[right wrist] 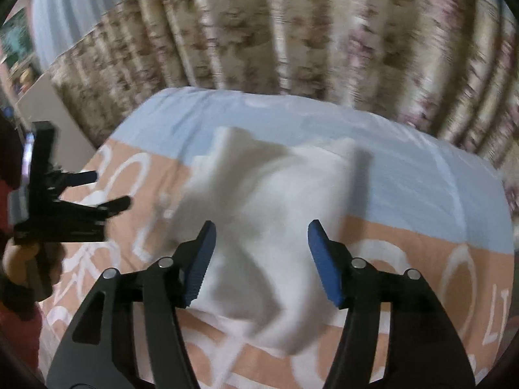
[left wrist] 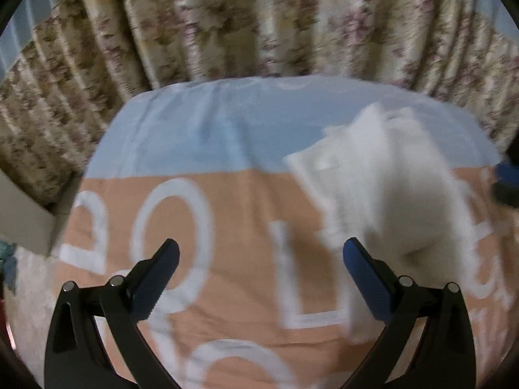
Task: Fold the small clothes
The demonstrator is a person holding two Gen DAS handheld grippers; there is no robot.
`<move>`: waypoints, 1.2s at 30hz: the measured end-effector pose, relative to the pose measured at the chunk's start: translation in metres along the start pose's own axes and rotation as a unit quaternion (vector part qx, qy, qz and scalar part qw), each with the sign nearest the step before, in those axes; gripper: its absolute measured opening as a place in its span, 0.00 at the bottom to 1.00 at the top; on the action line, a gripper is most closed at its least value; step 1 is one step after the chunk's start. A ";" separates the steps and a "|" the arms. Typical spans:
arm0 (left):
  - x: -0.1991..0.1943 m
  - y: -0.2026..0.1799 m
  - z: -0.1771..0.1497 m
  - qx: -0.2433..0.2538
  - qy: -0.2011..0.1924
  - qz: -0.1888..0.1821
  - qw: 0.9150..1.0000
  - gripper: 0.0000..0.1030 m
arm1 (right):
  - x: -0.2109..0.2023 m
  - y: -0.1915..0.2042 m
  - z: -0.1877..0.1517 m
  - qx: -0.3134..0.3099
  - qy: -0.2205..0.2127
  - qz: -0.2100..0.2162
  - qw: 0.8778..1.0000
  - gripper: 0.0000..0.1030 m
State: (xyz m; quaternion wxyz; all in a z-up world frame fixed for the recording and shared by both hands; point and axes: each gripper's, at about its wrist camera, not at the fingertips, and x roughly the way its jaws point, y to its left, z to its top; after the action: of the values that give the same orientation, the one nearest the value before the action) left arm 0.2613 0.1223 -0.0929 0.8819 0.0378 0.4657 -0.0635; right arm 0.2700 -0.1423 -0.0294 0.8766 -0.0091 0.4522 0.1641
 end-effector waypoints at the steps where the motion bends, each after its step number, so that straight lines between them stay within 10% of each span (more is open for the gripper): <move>1: -0.003 -0.011 0.003 0.005 -0.001 -0.017 1.000 0.99 | 0.003 -0.006 -0.003 0.009 0.003 0.004 1.000 0.58; 11: -0.006 -0.101 -0.011 0.103 0.012 -0.063 0.993 0.97 | 0.024 -0.039 -0.048 0.054 0.037 0.047 0.997 0.53; 17: 0.028 -0.098 -0.023 0.088 0.069 -0.107 0.988 0.46 | 0.047 -0.039 -0.054 0.060 0.065 0.079 0.993 0.13; 22: 0.036 -0.086 -0.029 0.077 0.073 -0.113 0.988 0.16 | 0.041 -0.021 -0.055 0.010 0.038 0.054 0.998 0.07; 36: 0.021 -0.064 -0.058 0.075 0.071 -0.115 0.988 0.20 | 0.047 0.000 -0.072 -0.094 0.061 0.023 0.993 0.09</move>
State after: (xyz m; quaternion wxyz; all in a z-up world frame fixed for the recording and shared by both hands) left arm 0.2165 0.0648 -0.1429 0.8280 0.0550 0.5224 -0.1963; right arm 0.2378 -0.1407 -0.1095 0.8388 -0.0910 0.4873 0.2250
